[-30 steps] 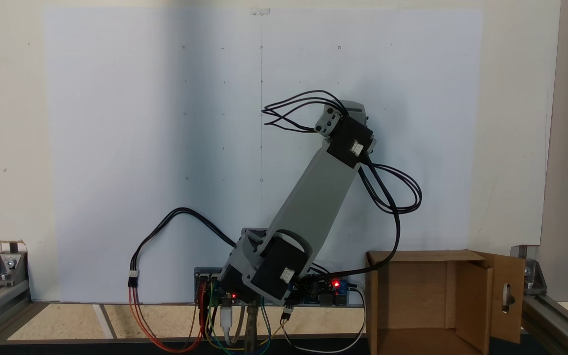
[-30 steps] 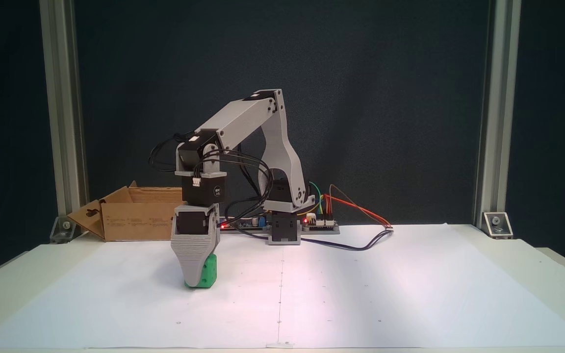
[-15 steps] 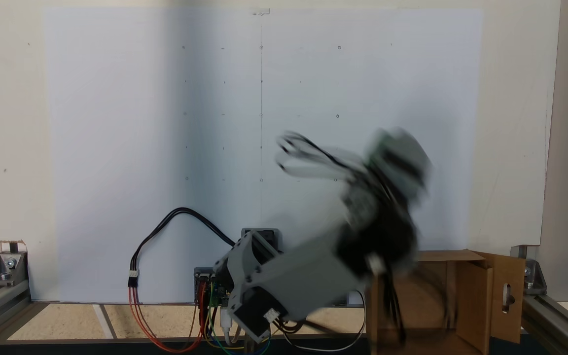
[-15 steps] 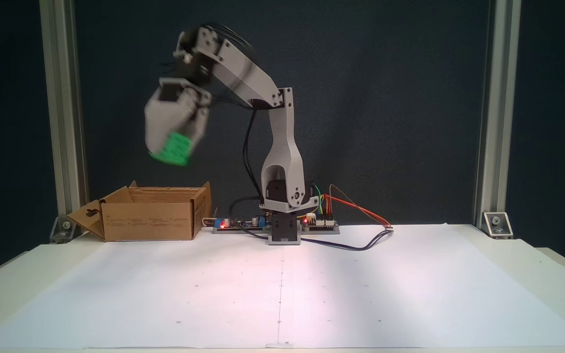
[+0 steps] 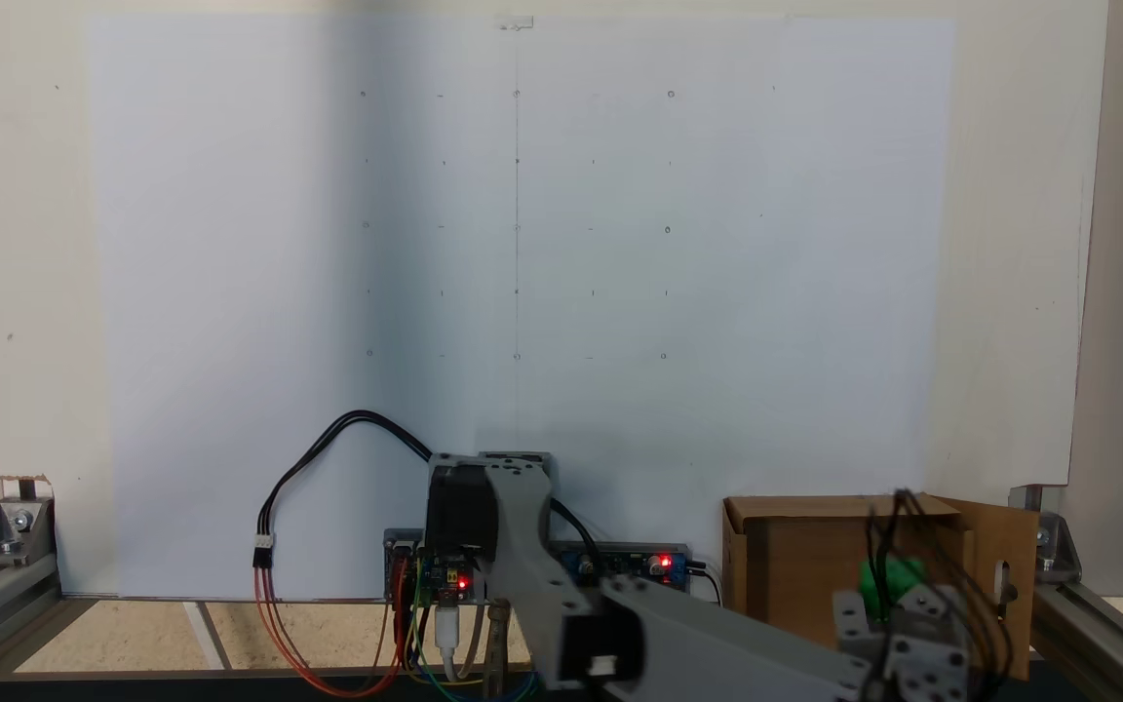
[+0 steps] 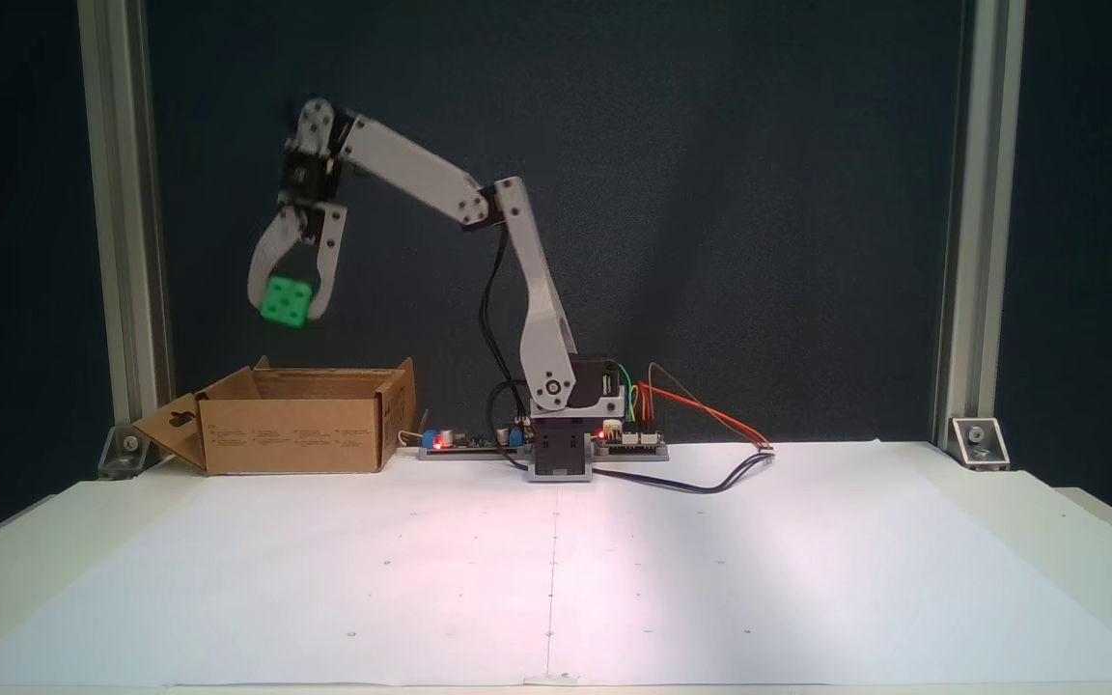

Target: Grasp a green dice and put it in the bin.

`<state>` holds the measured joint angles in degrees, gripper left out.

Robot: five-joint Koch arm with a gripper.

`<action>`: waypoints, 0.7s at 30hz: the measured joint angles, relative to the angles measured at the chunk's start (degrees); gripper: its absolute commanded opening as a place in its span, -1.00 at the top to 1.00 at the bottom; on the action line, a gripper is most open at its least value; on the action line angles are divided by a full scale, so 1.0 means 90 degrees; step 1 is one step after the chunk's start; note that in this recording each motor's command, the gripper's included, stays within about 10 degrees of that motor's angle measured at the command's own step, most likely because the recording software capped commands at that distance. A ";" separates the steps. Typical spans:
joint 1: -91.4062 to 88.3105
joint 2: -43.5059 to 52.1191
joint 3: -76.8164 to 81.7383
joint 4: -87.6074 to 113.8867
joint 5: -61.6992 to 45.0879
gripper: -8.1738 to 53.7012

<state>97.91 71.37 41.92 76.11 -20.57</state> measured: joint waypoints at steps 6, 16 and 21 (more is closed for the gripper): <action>0.0410 -0.0322 0.1377 -0.0127 -0.0264 0.36; 0.0518 -0.0322 0.2168 -0.0596 -0.0264 -0.51; 0.0537 -0.0322 0.2305 -0.0957 -0.0234 -0.69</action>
<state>102.74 68.47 62.67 67.50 -22.68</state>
